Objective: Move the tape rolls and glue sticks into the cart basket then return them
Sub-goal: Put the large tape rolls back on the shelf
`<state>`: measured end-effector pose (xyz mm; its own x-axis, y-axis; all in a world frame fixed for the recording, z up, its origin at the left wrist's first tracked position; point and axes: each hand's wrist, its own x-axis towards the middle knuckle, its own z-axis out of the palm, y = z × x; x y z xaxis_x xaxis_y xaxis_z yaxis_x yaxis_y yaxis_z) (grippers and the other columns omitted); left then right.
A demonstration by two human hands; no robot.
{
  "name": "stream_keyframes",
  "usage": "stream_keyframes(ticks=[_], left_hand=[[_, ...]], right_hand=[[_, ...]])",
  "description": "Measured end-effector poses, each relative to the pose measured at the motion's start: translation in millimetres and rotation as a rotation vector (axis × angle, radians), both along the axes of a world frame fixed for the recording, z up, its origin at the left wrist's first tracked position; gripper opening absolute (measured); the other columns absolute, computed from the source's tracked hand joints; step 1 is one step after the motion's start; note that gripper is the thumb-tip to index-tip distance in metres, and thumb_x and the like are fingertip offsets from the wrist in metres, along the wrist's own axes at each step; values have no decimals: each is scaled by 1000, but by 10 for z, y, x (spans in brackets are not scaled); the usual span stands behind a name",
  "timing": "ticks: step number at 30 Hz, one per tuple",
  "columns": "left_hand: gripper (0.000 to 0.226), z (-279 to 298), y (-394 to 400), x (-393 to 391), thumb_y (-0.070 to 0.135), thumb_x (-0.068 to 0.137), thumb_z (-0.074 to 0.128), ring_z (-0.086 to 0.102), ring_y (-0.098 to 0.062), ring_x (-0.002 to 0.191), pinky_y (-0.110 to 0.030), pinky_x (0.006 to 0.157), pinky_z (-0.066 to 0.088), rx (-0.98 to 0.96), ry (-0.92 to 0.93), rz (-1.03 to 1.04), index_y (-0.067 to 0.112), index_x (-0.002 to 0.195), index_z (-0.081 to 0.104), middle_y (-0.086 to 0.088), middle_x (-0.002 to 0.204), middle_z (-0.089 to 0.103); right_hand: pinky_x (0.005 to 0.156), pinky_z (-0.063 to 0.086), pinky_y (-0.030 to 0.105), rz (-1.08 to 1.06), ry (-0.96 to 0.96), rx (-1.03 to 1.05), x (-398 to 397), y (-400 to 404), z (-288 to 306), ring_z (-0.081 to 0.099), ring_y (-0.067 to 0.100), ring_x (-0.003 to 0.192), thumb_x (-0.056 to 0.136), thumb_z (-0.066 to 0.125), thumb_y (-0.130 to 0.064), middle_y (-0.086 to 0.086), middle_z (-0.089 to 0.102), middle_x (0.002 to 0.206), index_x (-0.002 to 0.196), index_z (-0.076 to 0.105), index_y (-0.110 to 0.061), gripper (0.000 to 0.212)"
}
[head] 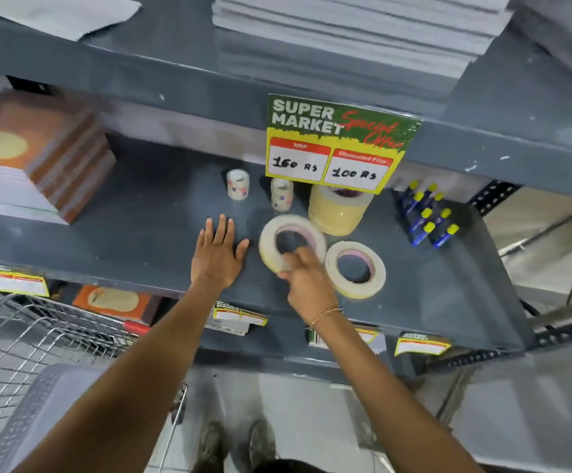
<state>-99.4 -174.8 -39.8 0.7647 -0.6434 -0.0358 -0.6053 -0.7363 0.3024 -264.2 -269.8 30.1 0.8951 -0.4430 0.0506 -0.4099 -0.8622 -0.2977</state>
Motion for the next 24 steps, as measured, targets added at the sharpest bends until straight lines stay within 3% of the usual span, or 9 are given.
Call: stream_keyframes(ticks=[3, 7, 13, 17, 21, 24], left_hand=[[73, -33, -9, -4, 58, 93, 15, -4, -29, 147, -41, 123, 5, 47, -23, -11, 13, 149, 3, -5, 160, 1], [73, -43, -5, 5, 59, 93, 14, -4, -29, 147, -42, 123, 7, 54, -51, -11, 13, 149, 4, -6, 160, 2], [73, -34, 6, 11, 59, 93, 14, -4, -28, 148, -41, 123, 6, 43, -40, -11, 13, 149, 4, -7, 160, 1], [73, -43, 7, 8, 59, 93, 14, -4, -28, 148, -41, 123, 6, 39, -47, -12, 14, 149, 4, -7, 160, 1], [74, -47, 6, 18, 60, 93, 14, -5, -28, 148, -41, 123, 6, 32, -49, -8, 13, 149, 3, -6, 160, 1], [74, -58, 7, 15, 60, 93, 14, -5, -28, 147, -41, 123, 6, 28, -48, -6, 13, 149, 2, -6, 160, 0]], right_hand=[[89, 47, 38, -161, -129, -7, -314, -248, 70, 60, 43, 98, 69, 65, 12, 25, 59, 110, 105, 65, 3, 37], [95, 50, 42, -289, 62, 48, -568, -578, -21, 54, 41, 115, 74, 61, 10, 19, 46, 134, 125, 55, -1, 52], [102, 44, 37, -259, 315, -24, -586, -595, -64, 47, 38, 123, 90, 52, -8, 18, 34, 146, 133, 45, -3, 44], [102, 42, 38, -277, 413, -55, -517, -605, -45, 50, 36, 122, 90, 58, -32, 20, 45, 140, 134, 42, -1, 55], [95, 47, 36, -325, 397, -95, -477, -540, 8, 57, 34, 116, 90, 59, -21, 18, 55, 129, 126, 49, -2, 41], [88, 50, 39, -451, 237, -67, -513, -550, 150, 61, 37, 109, 89, 58, -18, 22, 61, 121, 119, 52, 0, 36]])
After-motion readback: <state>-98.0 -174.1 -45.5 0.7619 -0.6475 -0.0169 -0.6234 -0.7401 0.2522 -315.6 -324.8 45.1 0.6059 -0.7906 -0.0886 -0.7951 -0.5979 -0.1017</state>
